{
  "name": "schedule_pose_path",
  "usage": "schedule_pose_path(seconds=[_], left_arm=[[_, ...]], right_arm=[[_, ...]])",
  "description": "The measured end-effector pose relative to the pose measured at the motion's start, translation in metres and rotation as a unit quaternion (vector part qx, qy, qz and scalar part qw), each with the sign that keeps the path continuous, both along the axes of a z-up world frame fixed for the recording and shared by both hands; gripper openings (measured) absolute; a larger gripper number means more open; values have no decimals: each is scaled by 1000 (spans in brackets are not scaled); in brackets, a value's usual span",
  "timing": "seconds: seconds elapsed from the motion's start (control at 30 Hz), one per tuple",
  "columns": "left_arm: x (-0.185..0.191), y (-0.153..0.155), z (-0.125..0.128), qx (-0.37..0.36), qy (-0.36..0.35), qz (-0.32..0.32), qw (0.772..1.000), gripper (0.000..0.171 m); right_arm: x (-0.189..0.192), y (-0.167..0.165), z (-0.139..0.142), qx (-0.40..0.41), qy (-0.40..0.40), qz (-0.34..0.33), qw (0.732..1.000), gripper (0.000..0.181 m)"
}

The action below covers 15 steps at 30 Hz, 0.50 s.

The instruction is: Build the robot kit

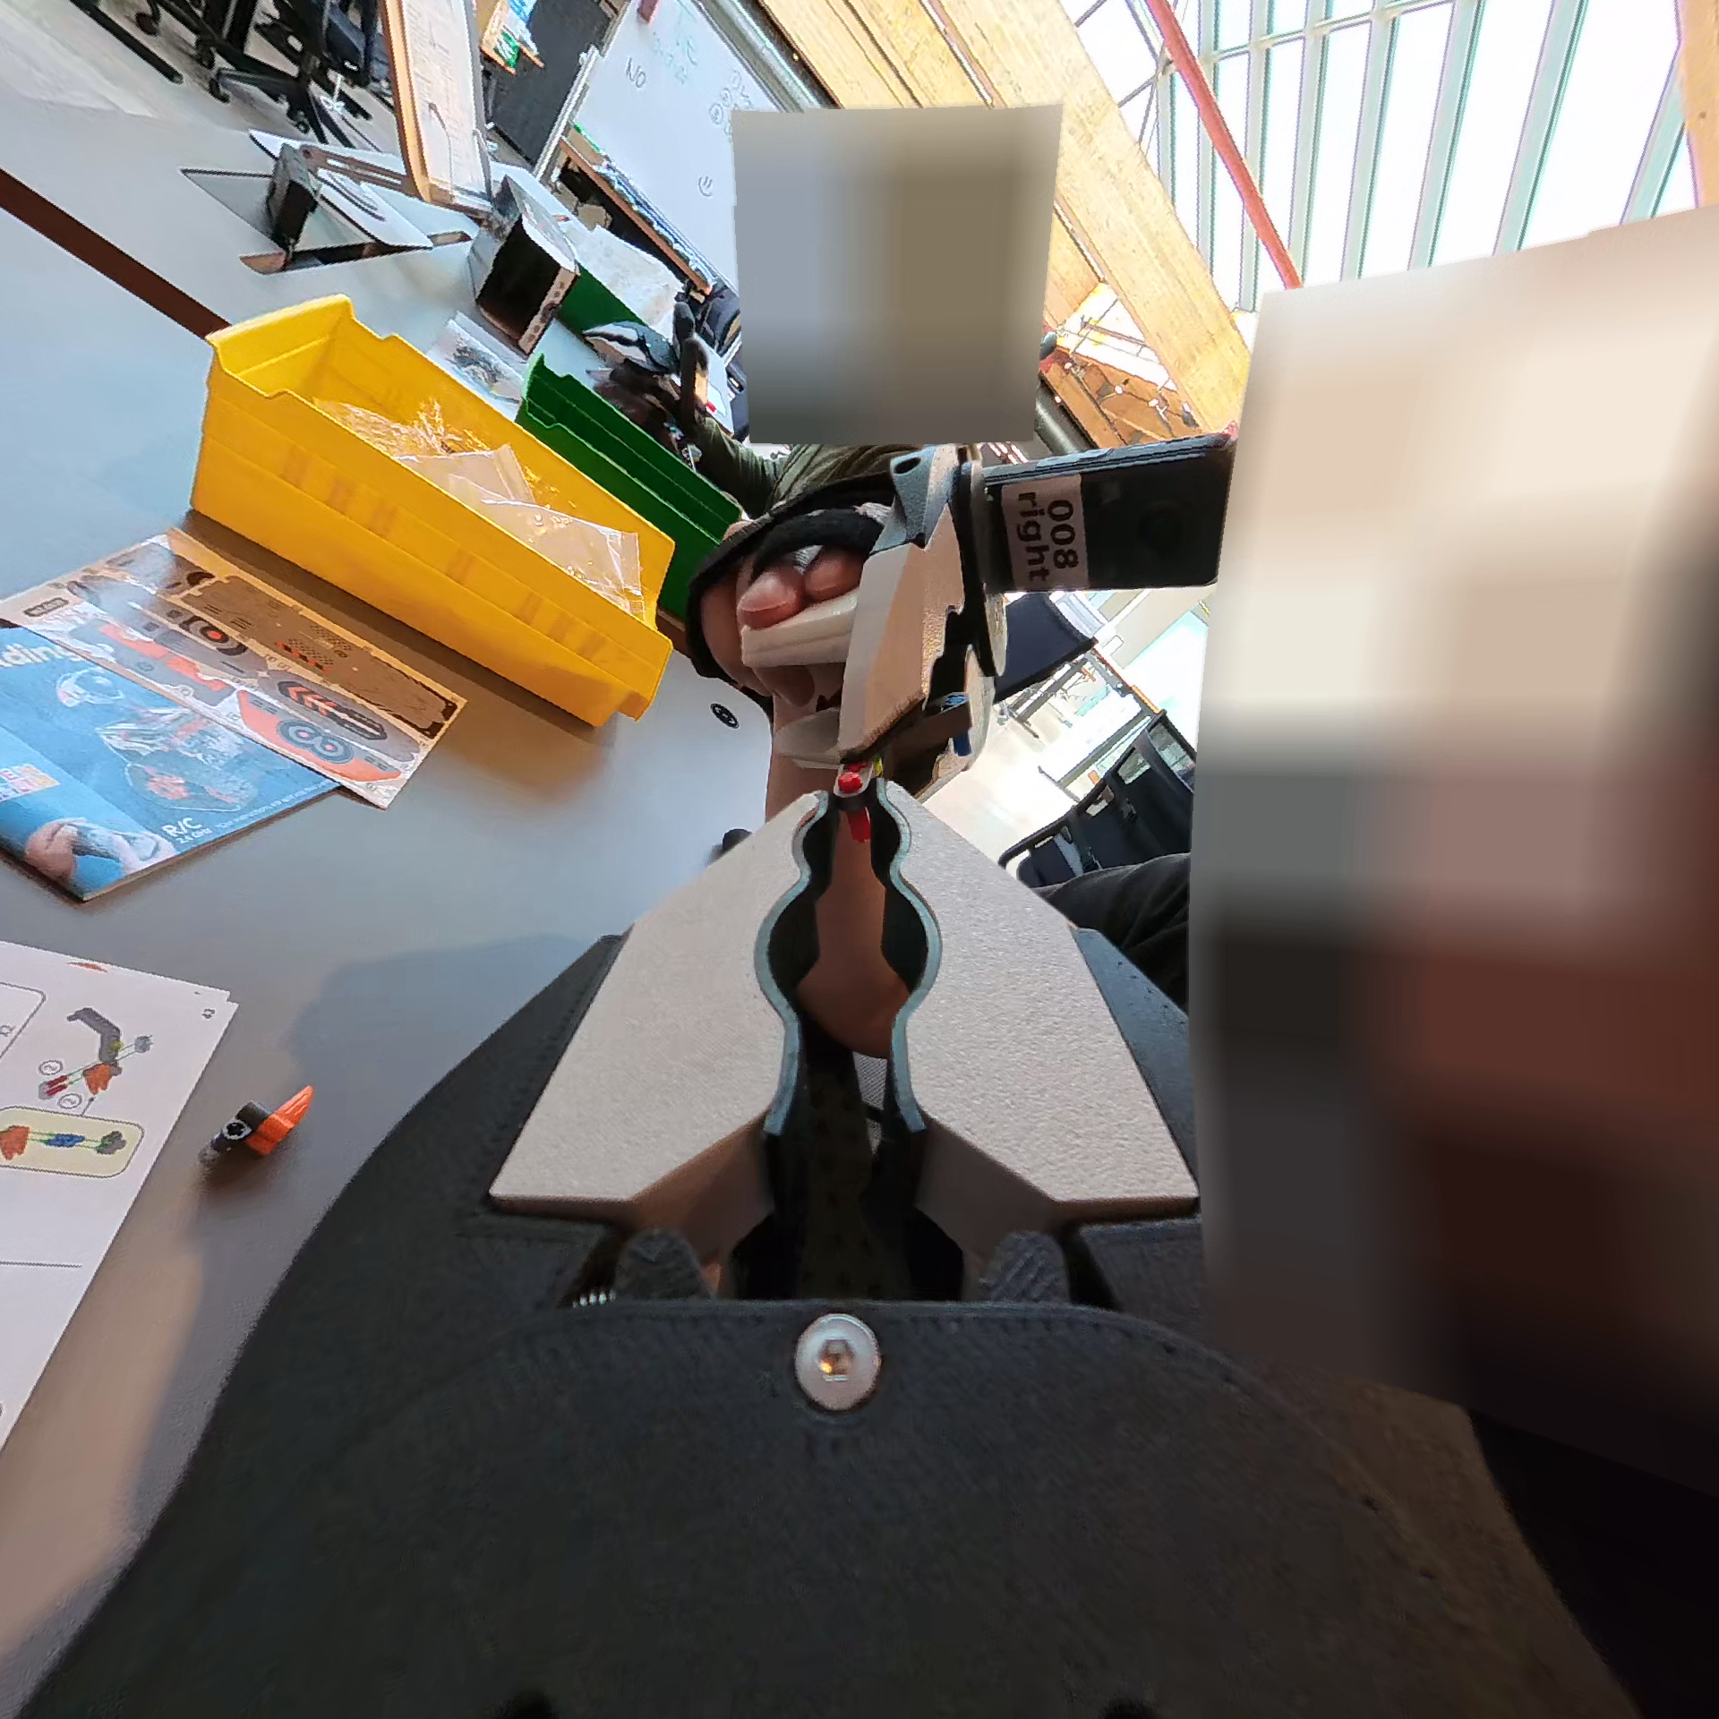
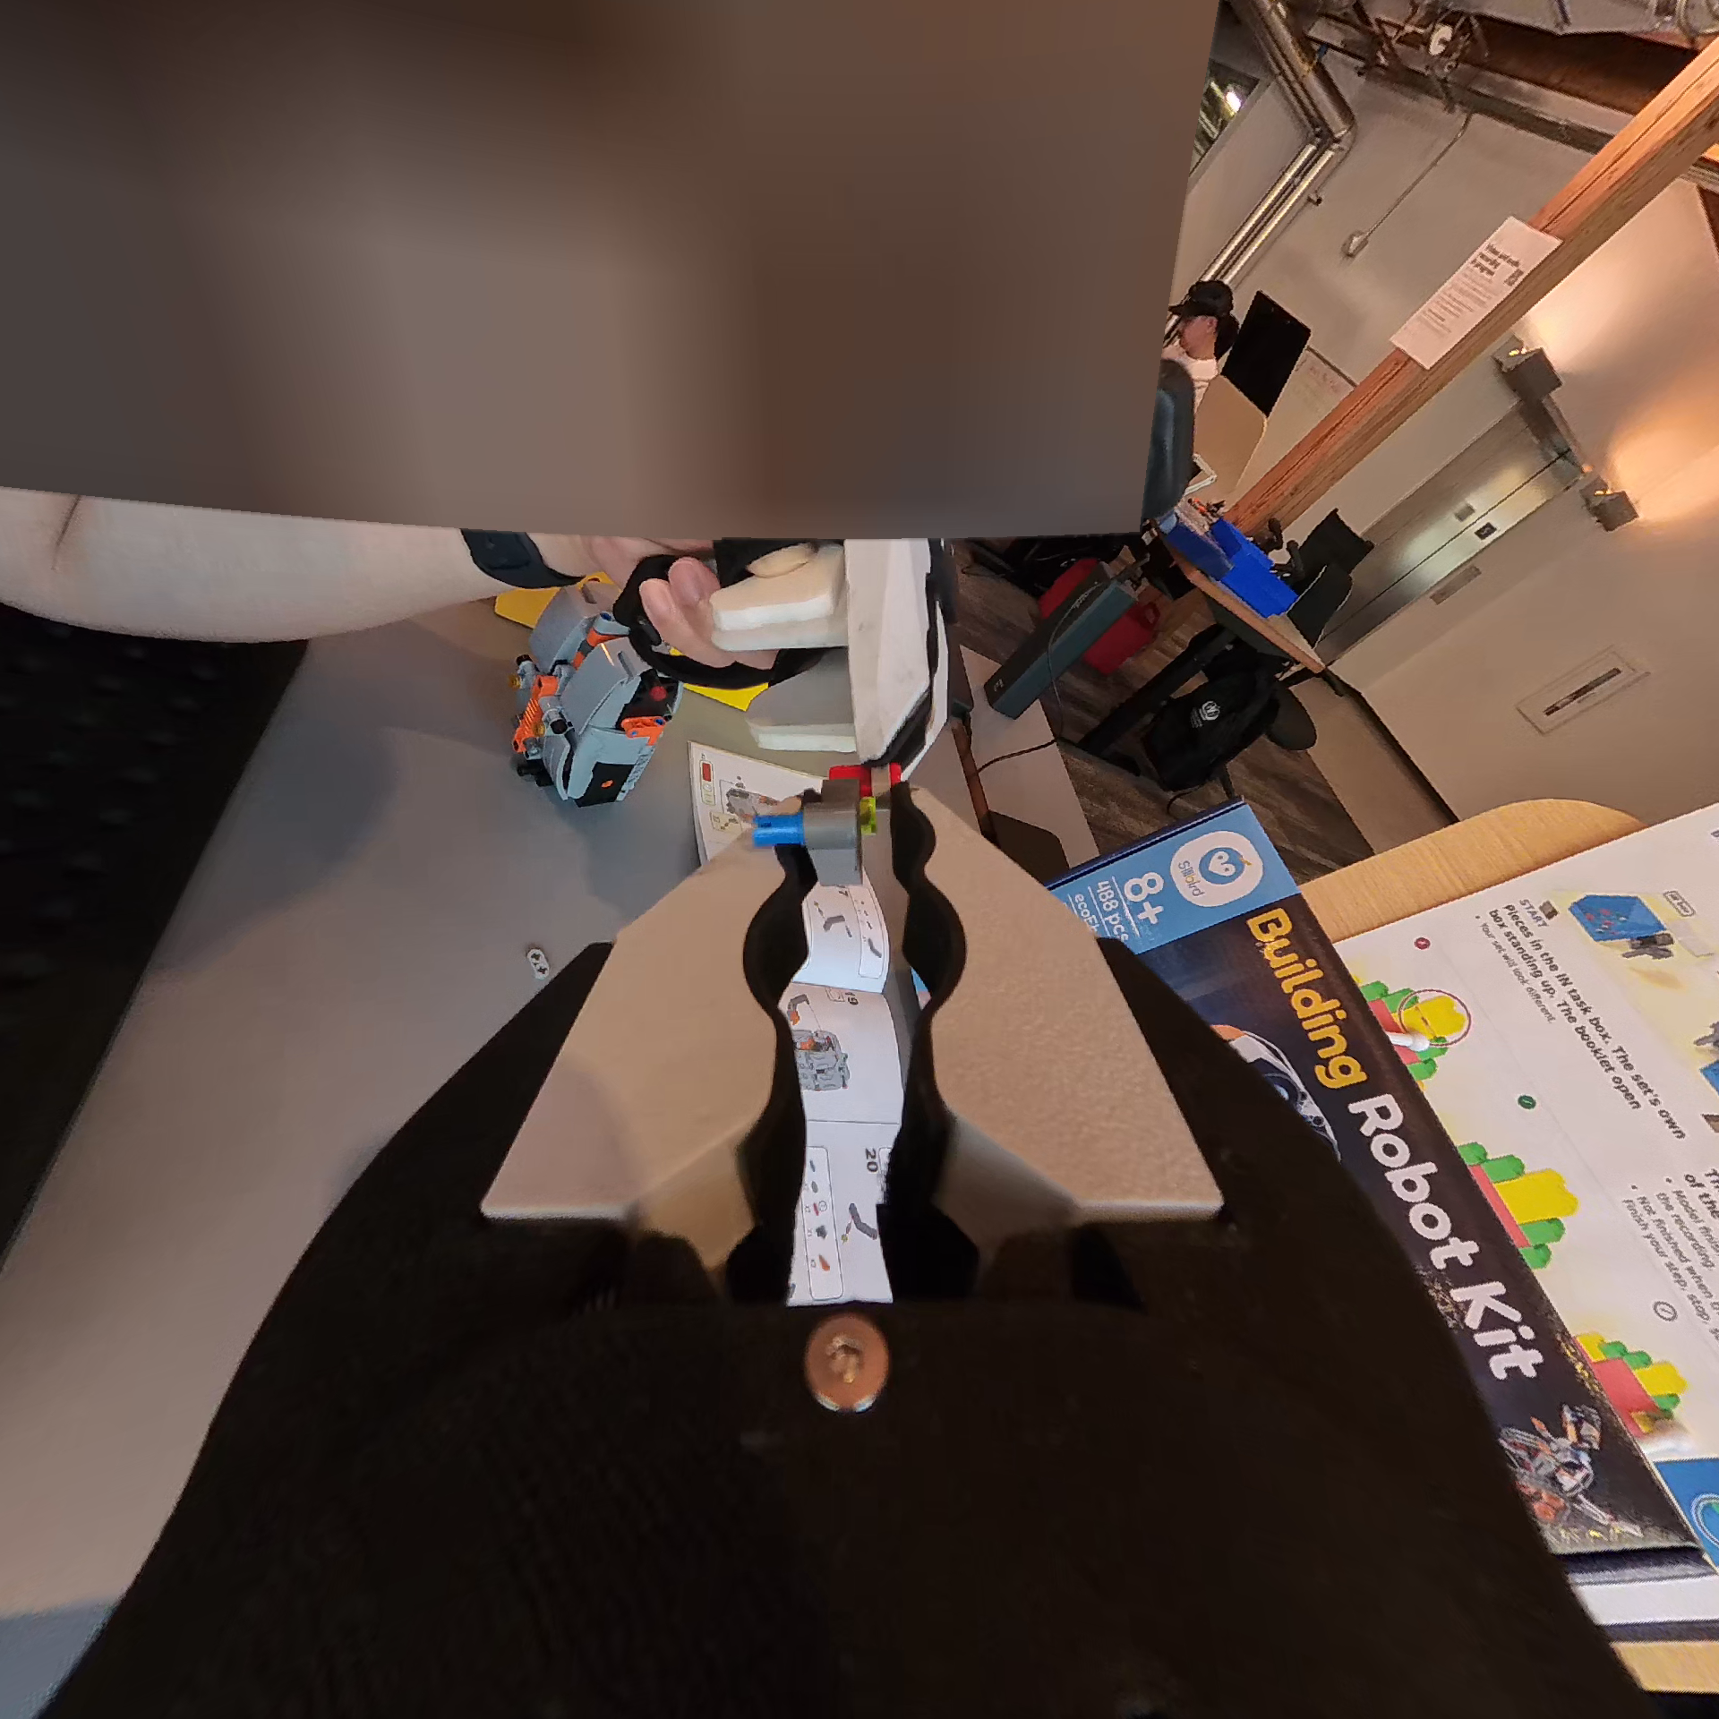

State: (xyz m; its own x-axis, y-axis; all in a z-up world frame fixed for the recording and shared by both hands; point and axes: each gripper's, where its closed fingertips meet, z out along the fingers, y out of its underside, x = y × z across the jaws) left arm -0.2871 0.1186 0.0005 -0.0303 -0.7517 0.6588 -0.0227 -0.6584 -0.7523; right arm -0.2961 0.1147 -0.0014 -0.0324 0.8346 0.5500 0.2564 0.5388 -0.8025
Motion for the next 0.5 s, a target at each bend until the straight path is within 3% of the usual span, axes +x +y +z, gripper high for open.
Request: schedule_pose_path(seconds=[0.33, 0.47, 0.5], left_arm=[[-1, 1, 5, 19, -9, 11, 1000, 5], [-2, -3, 13, 108, -10, 21, 994, 6], [-3, -1, 15, 143, -1, 40, 989, 15]], right_arm=[[-1, 1, 6, -2, 13, -2, 1000, 15], [1, 2, 13, -14, 31, -1, 999, 15], [2, 3, 14, -18, 34, -2, 999, 15]])
